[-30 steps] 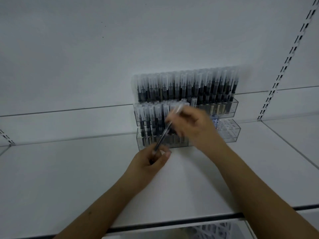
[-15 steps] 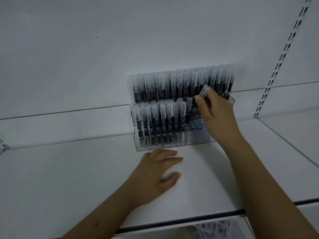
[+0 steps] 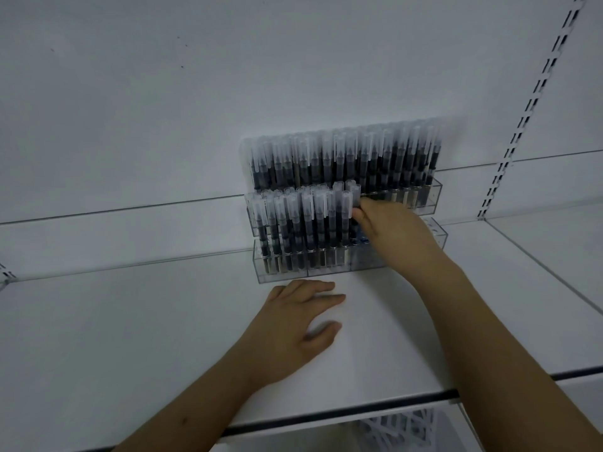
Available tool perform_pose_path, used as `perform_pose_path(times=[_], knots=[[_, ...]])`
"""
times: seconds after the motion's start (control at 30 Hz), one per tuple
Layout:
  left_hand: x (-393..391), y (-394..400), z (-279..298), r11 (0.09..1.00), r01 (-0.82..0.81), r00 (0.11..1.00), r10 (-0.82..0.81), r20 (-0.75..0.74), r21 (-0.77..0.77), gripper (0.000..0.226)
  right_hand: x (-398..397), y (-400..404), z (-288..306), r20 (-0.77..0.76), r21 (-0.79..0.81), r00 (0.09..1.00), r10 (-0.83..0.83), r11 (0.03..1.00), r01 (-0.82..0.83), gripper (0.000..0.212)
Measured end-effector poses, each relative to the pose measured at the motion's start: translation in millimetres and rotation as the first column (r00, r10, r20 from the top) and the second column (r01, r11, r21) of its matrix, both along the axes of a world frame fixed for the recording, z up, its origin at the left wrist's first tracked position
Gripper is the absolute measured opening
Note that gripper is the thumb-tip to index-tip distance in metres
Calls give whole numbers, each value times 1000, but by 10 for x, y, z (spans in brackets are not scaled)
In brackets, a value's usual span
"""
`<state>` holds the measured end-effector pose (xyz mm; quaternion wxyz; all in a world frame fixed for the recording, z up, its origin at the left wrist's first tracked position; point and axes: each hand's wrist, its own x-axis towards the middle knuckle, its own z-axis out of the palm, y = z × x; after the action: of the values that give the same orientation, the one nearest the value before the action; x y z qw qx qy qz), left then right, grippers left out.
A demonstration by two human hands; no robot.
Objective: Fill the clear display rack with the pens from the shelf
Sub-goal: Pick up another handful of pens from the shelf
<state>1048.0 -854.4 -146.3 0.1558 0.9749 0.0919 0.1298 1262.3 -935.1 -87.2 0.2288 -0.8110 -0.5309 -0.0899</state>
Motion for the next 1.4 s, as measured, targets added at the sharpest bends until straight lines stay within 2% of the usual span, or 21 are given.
perform_pose_path(times=[0.13,0.2,0.33,0.4,0.47,0.57,0.67,0.83,1.0,1.2,1.4], knots=[[2,-3,-3,1000,0,1000,0,5,-6,45,37,-79,28,20,-5,999,-36,999,36,43],[4,2,-11,1000,1,1000,-1,3,1,45,56,-135,65,46,15,993,-106,994,106,49],[9,-18,-16,1000,2,1000,-2,9,-6,45,-28,-243,197,46,330,972,-232,922,204,43],[12,-28,-11,1000,6,1000,-5,19,-30,45,-126,-234,299,-19,485,988,-153,863,143,37],[-7,-13,31,998,27,1000,-26,11,-52,43,-277,-157,435,-69,568,998,16,823,25,36],[-190,79,175,999,22,998,-20,51,-24,41,-680,68,656,-110,590,952,286,789,-169,44],[-552,271,349,993,-112,977,117,178,-39,38,-1185,402,797,-109,565,889,445,764,-313,46],[-1521,816,422,900,-419,853,435,289,-117,41,-2230,1169,921,-87,534,810,579,714,-453,51],[-2823,1319,393,756,-626,693,651,309,-190,45,-3418,1988,1014,-92,525,714,694,643,-557,53],[-4279,1868,403,579,-773,511,811,285,-259,38,-4854,2899,1061,-101,468,592,800,563,-681,53],[-5113,2387,361,462,-824,389,882,266,-326,39,-5734,3633,929,-138,424,532,836,535,-731,54]])
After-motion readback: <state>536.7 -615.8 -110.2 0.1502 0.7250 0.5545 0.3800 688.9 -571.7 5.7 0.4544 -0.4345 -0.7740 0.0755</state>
